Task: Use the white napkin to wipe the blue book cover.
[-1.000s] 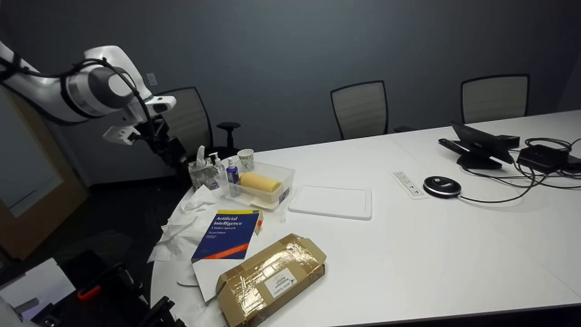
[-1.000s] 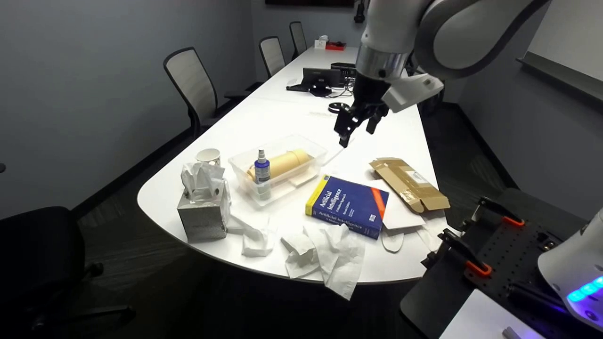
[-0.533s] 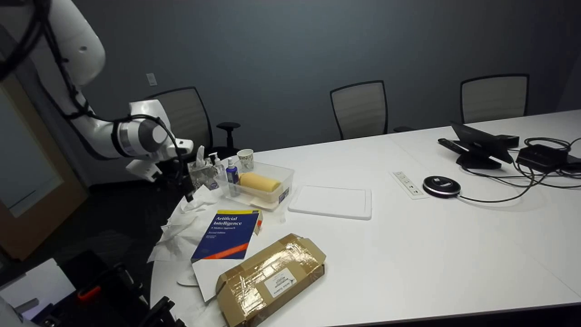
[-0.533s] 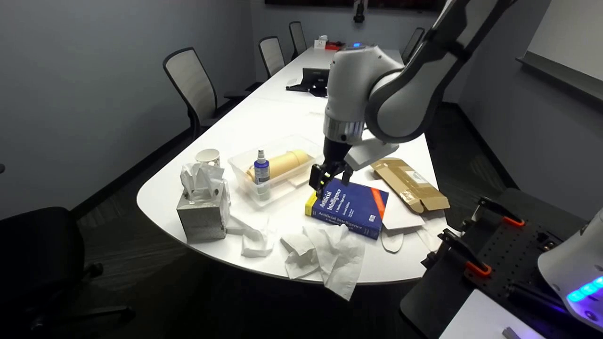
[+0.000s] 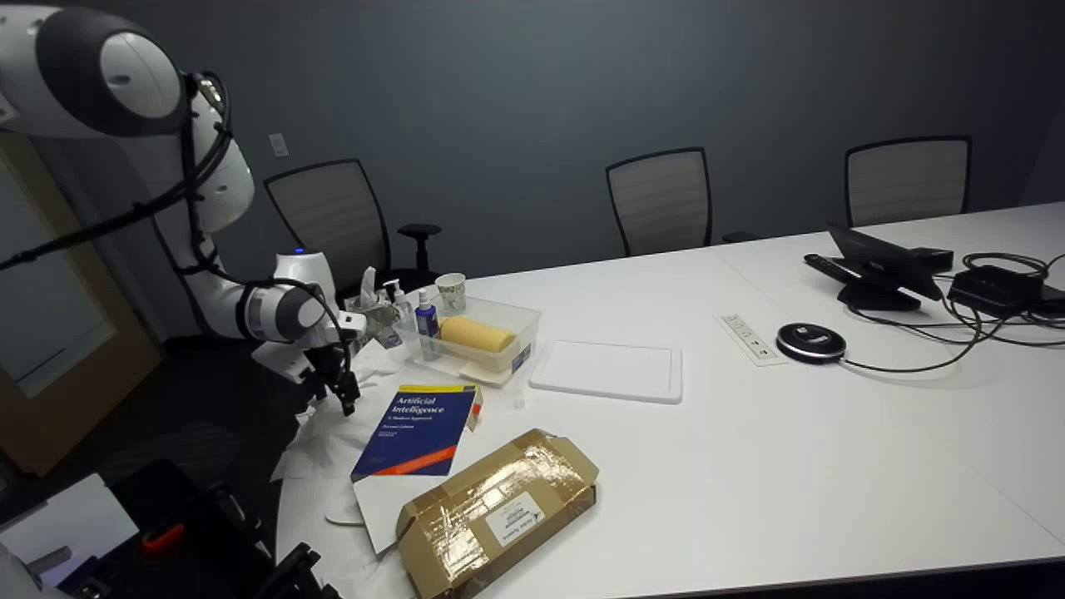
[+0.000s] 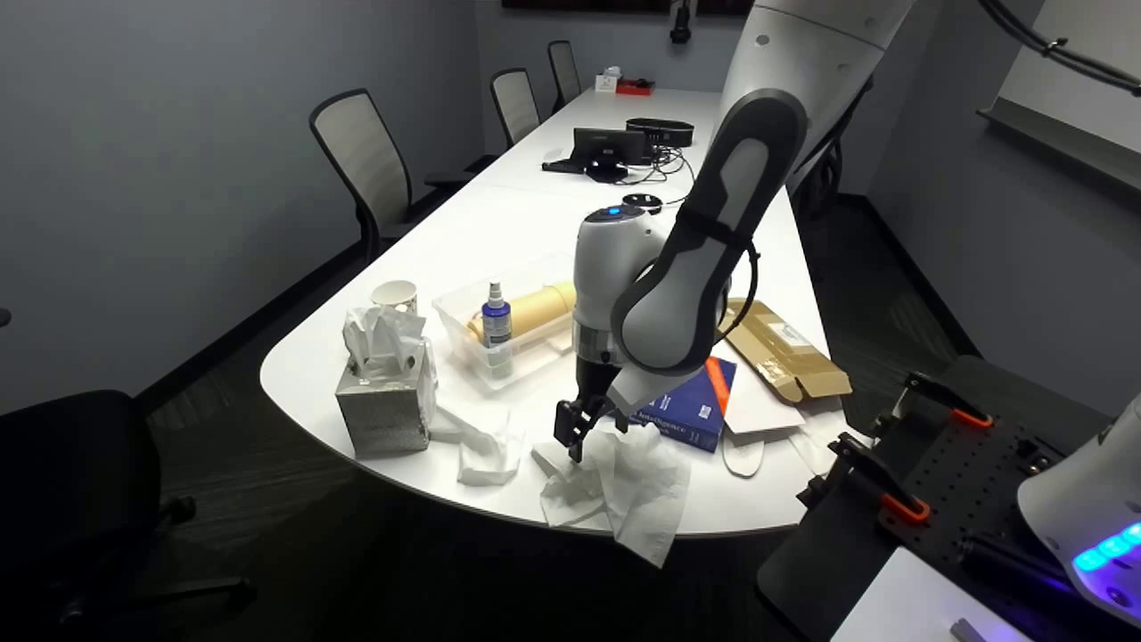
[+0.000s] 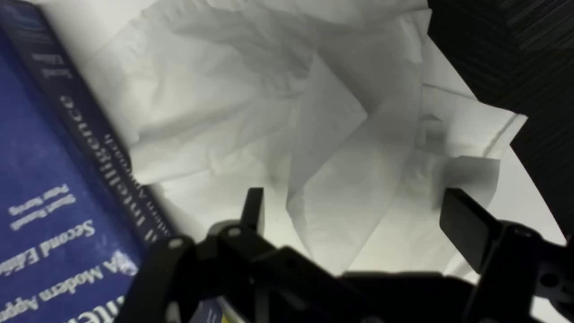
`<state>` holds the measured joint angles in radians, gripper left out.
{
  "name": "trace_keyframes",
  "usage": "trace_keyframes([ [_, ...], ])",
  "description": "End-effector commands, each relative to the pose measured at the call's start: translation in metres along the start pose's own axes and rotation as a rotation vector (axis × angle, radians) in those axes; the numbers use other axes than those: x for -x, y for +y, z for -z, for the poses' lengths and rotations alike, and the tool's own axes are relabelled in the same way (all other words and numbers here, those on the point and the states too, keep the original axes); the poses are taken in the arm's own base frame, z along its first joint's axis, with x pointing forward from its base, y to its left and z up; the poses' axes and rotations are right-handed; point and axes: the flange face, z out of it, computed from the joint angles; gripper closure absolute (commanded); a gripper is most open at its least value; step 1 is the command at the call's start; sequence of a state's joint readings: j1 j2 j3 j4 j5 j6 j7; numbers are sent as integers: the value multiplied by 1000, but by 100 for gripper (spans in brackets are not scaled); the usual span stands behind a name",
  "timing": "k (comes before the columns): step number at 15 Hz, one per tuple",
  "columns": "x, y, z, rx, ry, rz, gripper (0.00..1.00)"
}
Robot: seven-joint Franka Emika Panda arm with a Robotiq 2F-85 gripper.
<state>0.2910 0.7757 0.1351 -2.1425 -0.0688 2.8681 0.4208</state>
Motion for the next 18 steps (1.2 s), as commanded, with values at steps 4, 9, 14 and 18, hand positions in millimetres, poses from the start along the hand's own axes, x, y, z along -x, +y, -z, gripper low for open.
trace_keyframes([
  [4, -1, 1, -43, 65, -29, -15, 34],
  [9, -5, -2, -46, 89, -27, -2, 72],
  [14, -11, -1, -29, 66, -64, -8, 100],
  [18, -18, 16, 7, 39, -40, -65, 97],
])
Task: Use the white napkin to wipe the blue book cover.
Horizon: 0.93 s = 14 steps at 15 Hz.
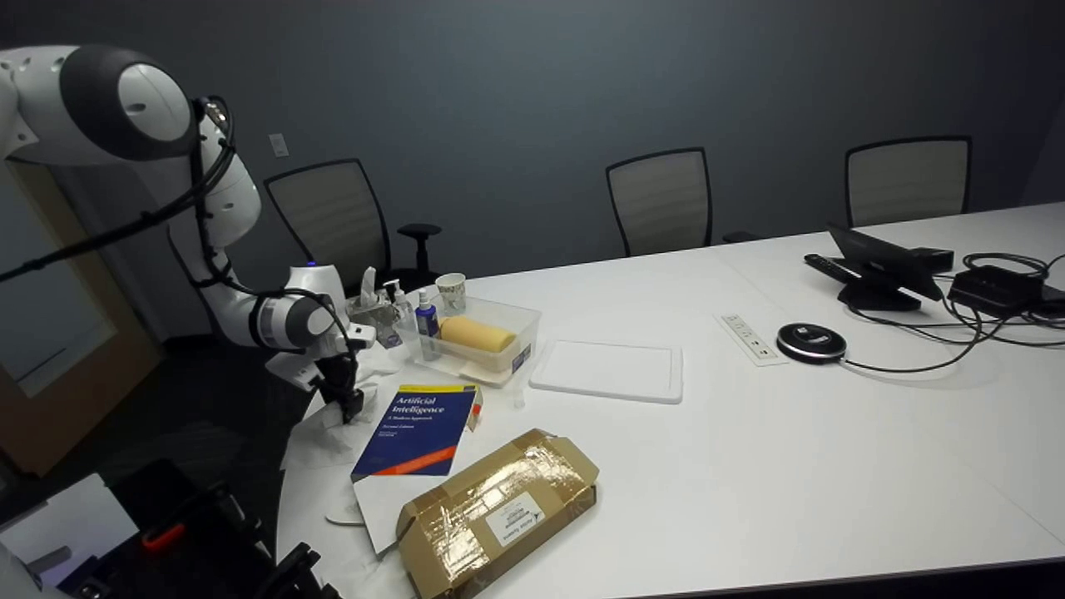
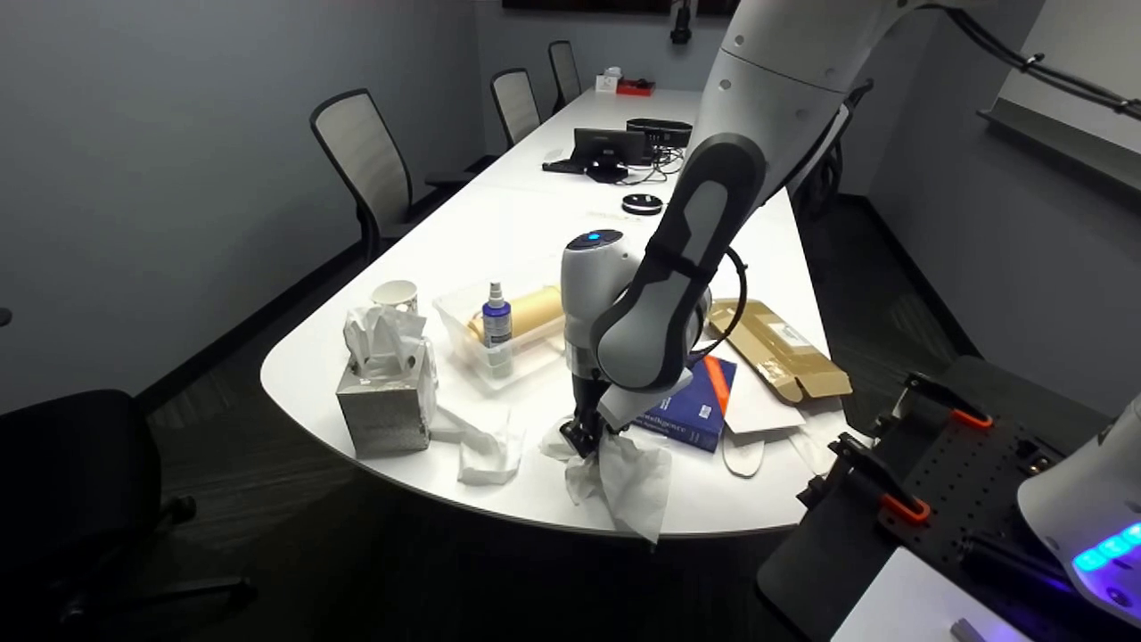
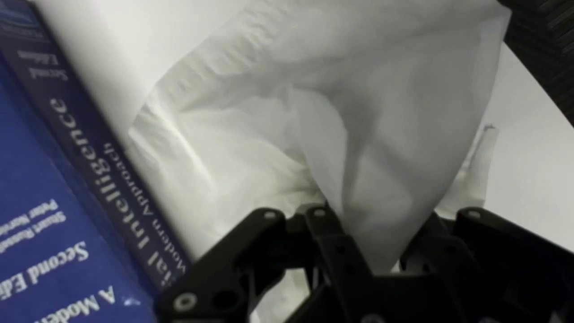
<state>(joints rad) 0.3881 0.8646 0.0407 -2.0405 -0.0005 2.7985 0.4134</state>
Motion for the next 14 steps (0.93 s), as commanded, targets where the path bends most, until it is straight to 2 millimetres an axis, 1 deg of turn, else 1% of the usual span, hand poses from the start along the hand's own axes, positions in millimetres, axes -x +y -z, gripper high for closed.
trace_keyframes([
  [1, -7, 18, 47, -40, 18, -48, 97],
  [4, -18, 37, 82, -61, 84, -116, 97],
  [6, -25, 61, 100, -50, 126, -178, 97],
  [7, -29, 75, 104, -31, 145, -205, 97],
  [9, -35, 108, 104, 6, 185, -251, 97],
  [11, -41, 135, 96, 43, 224, -287, 97],
  [13, -43, 155, 82, 70, 258, -311, 97],
  [14, -44, 159, 73, 86, 273, -317, 97],
])
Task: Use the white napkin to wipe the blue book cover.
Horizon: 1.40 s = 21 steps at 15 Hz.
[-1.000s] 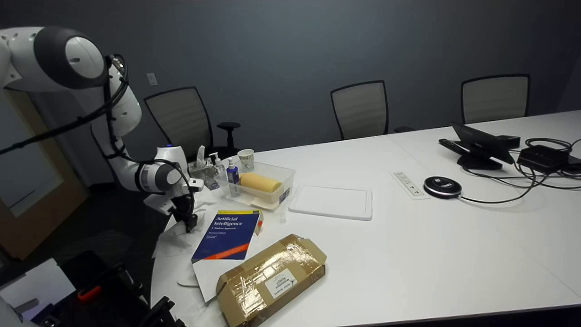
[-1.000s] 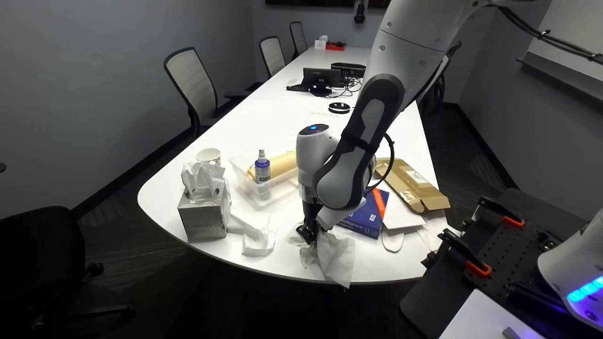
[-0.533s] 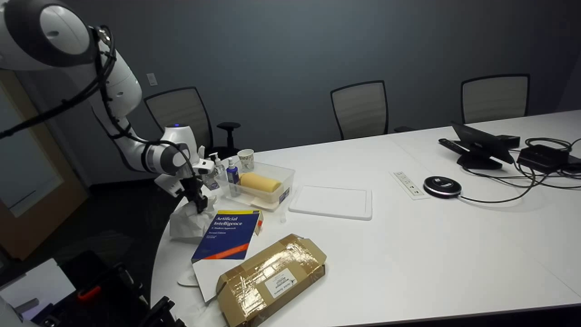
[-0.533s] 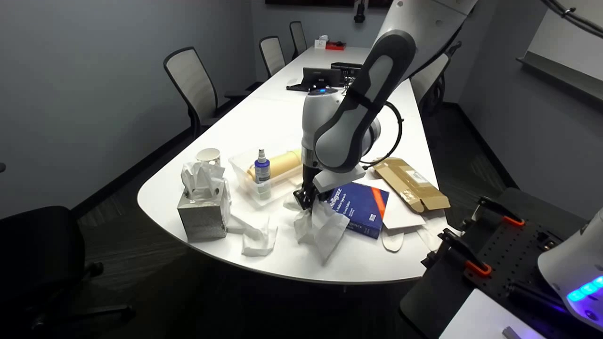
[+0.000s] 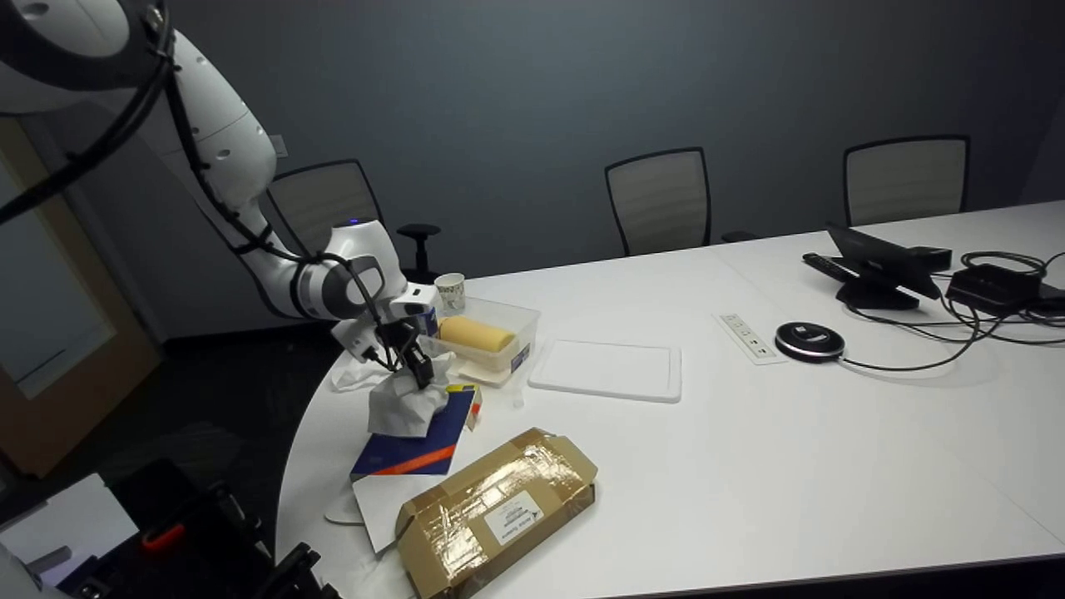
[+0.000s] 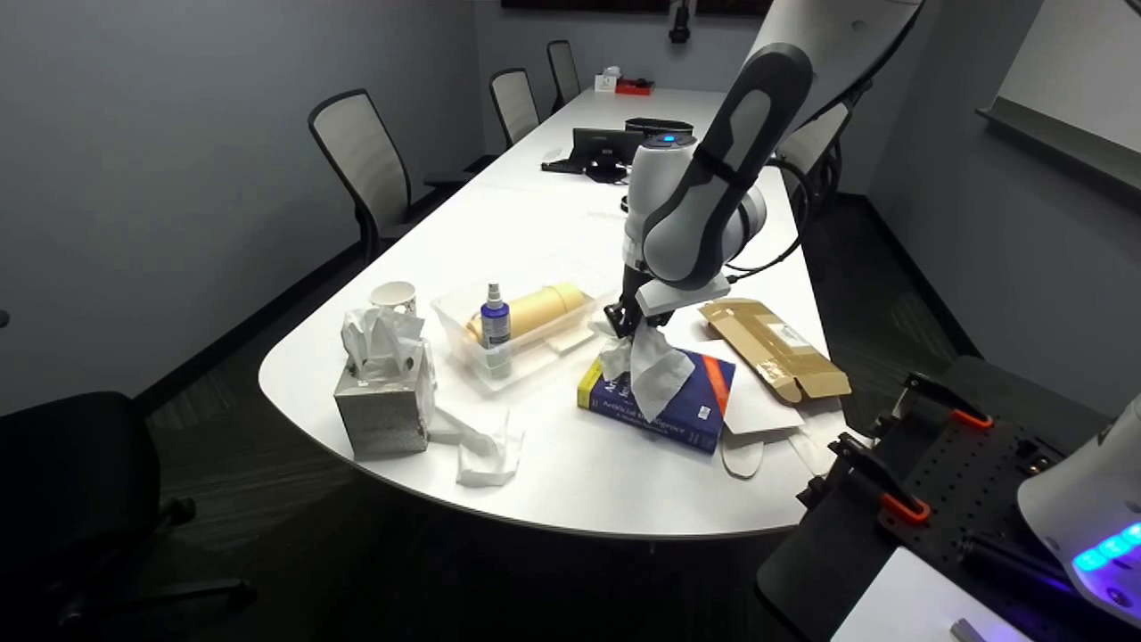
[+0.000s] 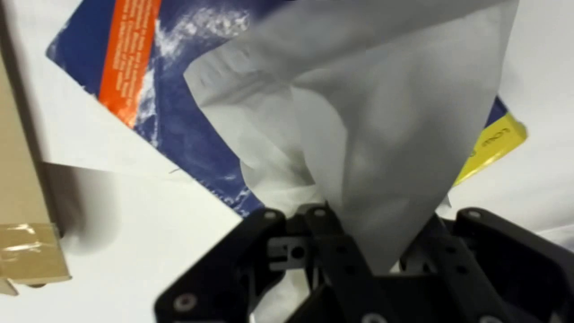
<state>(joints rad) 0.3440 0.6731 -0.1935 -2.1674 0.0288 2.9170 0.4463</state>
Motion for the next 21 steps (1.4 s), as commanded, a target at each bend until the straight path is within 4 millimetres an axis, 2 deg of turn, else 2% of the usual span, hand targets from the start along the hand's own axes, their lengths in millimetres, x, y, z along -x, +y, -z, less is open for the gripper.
trace_keyframes([
  [1, 7, 7, -25, 42, 66, -40, 97],
  [3, 13, 3, -43, 52, 80, -50, 97],
  [7, 26, -27, -72, 65, 78, -4, 97],
  [13, 3, -53, -65, 43, 137, 22, 97],
  [16, -2, -53, -70, 51, 132, 21, 97],
  [21, 10, -33, -71, 89, 83, -1, 97],
])
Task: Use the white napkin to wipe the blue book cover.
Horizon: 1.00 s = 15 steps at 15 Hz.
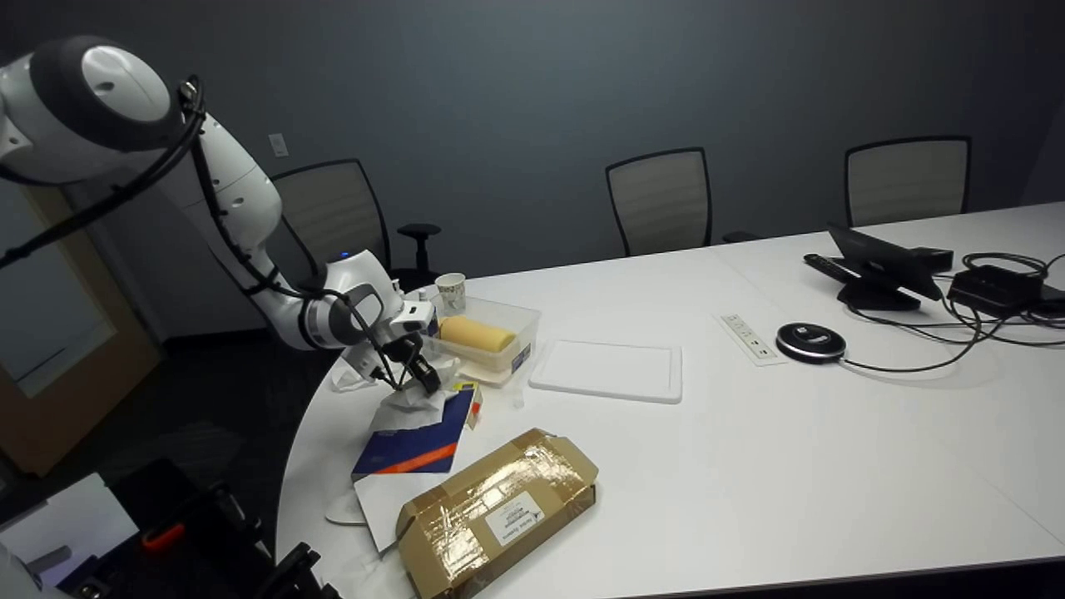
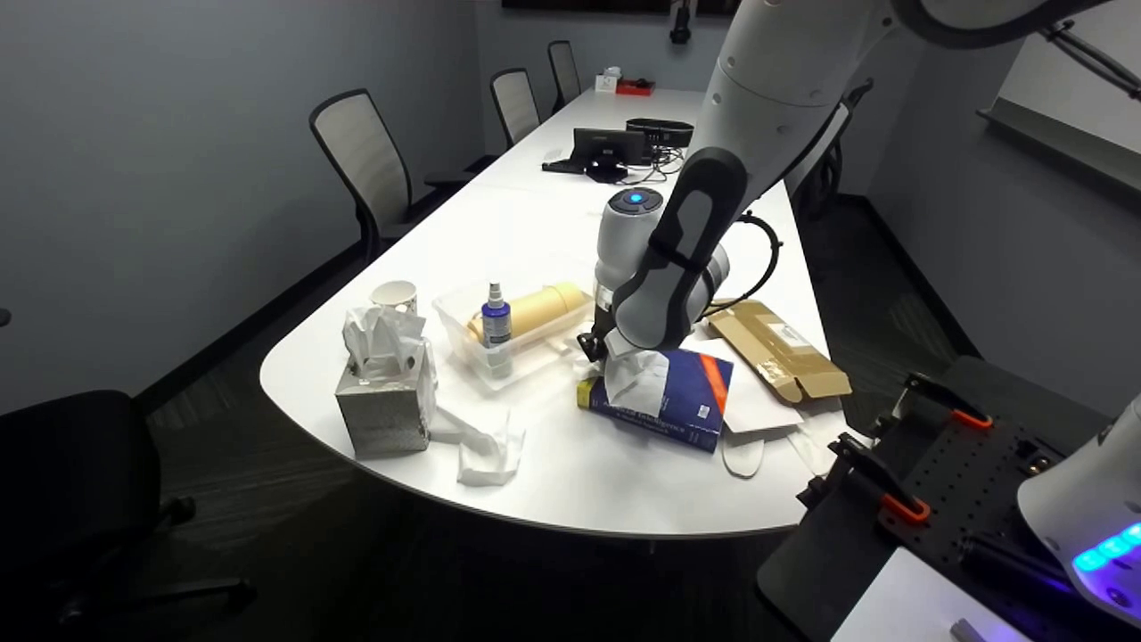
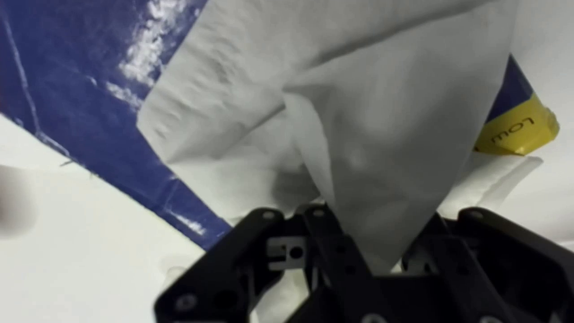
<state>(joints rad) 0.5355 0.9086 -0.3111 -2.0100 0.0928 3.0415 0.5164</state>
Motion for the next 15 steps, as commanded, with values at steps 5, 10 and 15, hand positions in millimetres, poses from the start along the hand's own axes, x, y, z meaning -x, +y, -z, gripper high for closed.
trace_keyframes([
  [5, 33, 38, -4, 103, -91, -83, 97],
  [10, 61, 56, 6, 164, -188, -112, 97],
  [15, 94, 81, 10, 239, -309, -154, 97],
])
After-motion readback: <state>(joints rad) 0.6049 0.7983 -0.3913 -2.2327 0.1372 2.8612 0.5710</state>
